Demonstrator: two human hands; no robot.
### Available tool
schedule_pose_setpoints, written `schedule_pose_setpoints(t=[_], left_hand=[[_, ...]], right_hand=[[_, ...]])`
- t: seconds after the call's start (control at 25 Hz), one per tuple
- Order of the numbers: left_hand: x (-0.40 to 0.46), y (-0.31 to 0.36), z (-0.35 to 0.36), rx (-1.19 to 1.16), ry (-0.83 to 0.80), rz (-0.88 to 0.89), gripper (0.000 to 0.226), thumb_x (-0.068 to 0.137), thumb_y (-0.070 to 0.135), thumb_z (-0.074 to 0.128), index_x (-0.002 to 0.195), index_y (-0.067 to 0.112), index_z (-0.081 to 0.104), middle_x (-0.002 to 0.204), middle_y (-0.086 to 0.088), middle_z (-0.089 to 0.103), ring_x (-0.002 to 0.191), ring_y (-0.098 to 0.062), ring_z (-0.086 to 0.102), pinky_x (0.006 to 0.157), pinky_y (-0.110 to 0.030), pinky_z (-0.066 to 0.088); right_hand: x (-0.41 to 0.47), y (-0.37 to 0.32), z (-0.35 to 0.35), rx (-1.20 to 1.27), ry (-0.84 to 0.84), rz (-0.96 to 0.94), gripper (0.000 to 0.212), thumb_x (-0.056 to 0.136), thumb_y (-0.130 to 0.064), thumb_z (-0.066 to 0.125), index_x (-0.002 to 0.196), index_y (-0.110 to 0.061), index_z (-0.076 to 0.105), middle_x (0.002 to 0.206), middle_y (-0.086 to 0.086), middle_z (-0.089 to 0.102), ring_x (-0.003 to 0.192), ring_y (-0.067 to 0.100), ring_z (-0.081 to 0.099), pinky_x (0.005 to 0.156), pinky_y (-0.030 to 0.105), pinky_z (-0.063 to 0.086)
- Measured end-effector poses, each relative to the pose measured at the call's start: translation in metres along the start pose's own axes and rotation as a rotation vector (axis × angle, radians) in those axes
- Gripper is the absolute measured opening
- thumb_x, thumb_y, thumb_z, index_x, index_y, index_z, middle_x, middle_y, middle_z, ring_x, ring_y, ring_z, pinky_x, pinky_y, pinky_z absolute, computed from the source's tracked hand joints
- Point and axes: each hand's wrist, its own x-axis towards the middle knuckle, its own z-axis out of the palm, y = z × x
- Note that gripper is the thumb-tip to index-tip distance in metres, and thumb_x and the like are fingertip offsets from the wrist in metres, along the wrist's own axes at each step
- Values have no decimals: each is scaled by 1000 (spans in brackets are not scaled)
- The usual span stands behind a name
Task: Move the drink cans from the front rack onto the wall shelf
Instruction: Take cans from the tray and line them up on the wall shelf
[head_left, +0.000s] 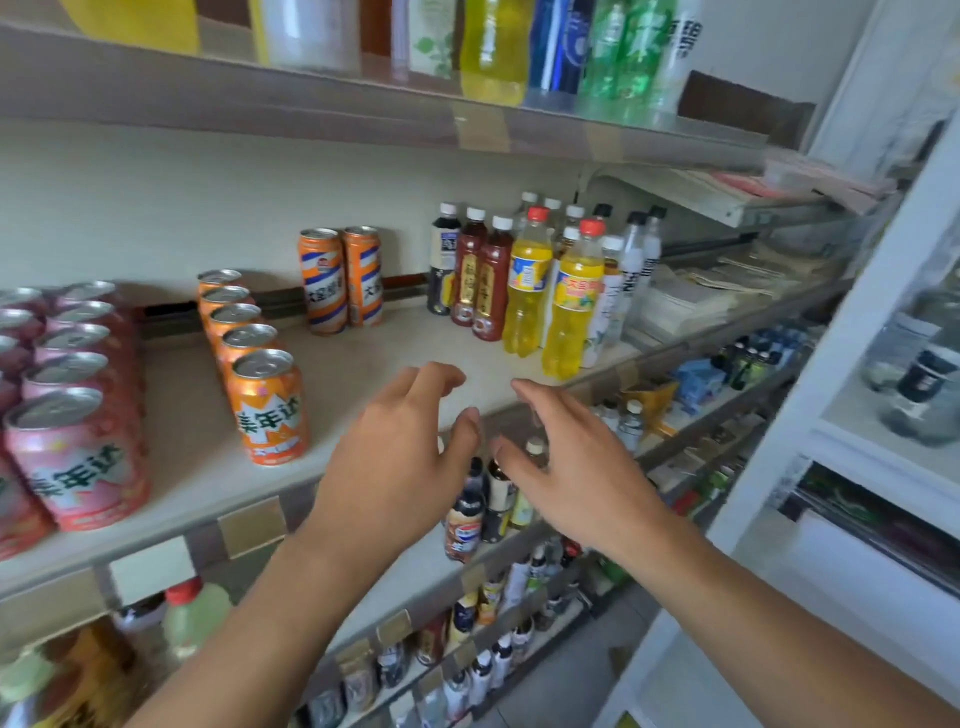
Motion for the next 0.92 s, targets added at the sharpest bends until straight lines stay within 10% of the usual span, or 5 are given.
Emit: schedule_pose_setpoints(t=[0.36, 0.92], left_hand=[[-70, 17, 99, -116, -269, -49, 30, 95, 37, 49, 119, 22, 56, 114, 0, 63, 101, -23, 61, 79, -38, 52], [-201, -133, 257, -220, -722, -305, 35, 86, 37, 52, 116, 20, 61, 109, 6, 66, 100, -13, 61, 85, -28, 48]], right_hand=[[-96, 83, 35, 22, -83, 210, 62, 97, -46, 52, 151, -25, 31, 151, -6, 40, 137, 12, 38, 107, 32, 41], [-229, 194, 272, 69, -366, 763, 57, 91, -37, 62, 142, -21, 43, 134, 0, 55, 123, 18, 53, 96, 34, 46]])
